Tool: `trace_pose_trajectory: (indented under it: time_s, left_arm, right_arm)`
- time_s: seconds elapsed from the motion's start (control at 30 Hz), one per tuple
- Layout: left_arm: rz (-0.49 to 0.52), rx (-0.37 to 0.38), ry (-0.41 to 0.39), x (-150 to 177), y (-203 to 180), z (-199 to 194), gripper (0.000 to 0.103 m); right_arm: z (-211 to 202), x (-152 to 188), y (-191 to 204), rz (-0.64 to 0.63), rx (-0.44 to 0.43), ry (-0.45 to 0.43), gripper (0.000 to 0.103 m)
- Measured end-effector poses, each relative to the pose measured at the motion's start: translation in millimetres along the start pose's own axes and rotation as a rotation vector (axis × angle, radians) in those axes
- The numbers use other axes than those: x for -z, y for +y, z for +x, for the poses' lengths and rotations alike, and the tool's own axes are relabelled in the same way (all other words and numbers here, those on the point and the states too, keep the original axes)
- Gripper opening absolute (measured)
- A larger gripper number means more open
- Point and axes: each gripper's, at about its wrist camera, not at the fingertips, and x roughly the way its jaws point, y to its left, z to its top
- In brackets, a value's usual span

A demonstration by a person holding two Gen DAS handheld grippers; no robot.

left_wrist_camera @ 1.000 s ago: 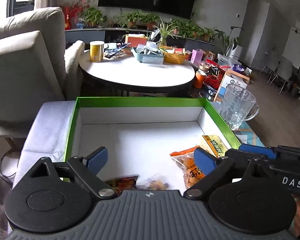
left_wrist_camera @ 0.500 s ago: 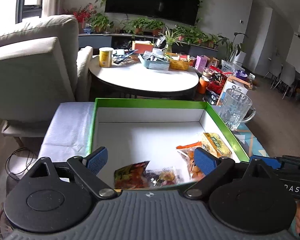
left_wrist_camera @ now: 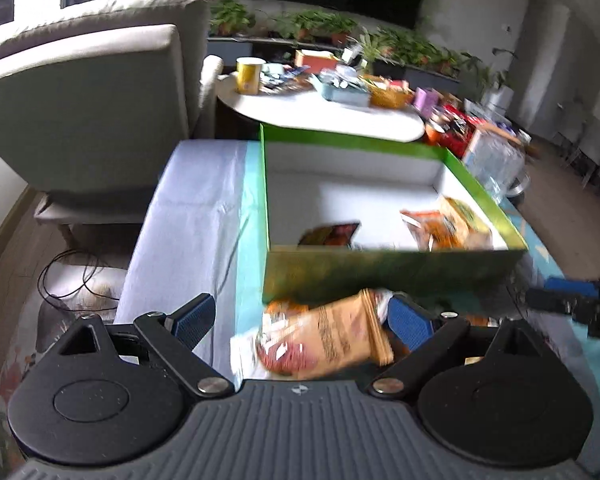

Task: Organize snacks
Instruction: 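Move left tool back toward the tan wafer package in the pile, then grasp the tan wafer package with left tool while right tool grasps the white stick packet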

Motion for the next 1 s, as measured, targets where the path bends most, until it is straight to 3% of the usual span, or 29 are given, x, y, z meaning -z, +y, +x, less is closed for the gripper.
trace_pose_trajectory:
  time_s: [0.1,0.27,0.47,0.7,0.73,0.8,1.0]
  left_arm:
    - [0.111,0.061,0.032,8,-3,2,0.093]
    - [0.36,0.095,0.087,16,-11,19,0.093]
    - [0.488,0.177,0.132,10,-9,39,0.093]
    - [0.535,0.273,0.202,11,-10,57,0.091]
    - [0.529,0.273,0.206,12,-10,59,0.091]
    - [0.507,0.257,0.203,15,-11,62,0.087]
    - [0.462,0.22,0.192,29,-15,51,0.082]
  right_arm:
    - [-2,2,1,-0.001,0.006,0.01,0.041]
    - [-5,6,5,-0.007,0.022,0.022,0.041]
    - [-7,16,11,-0.039,0.028,0.067,0.041]
    - [-13,41,18,-0.184,-0.036,0.205,0.042]
    - [-14,45,20,-0.221,-0.036,0.213,0.043]
    - [-17,53,22,-0.305,-0.027,0.208,0.056]
    - [-9,63,19,-0.408,0.04,0.259,0.057]
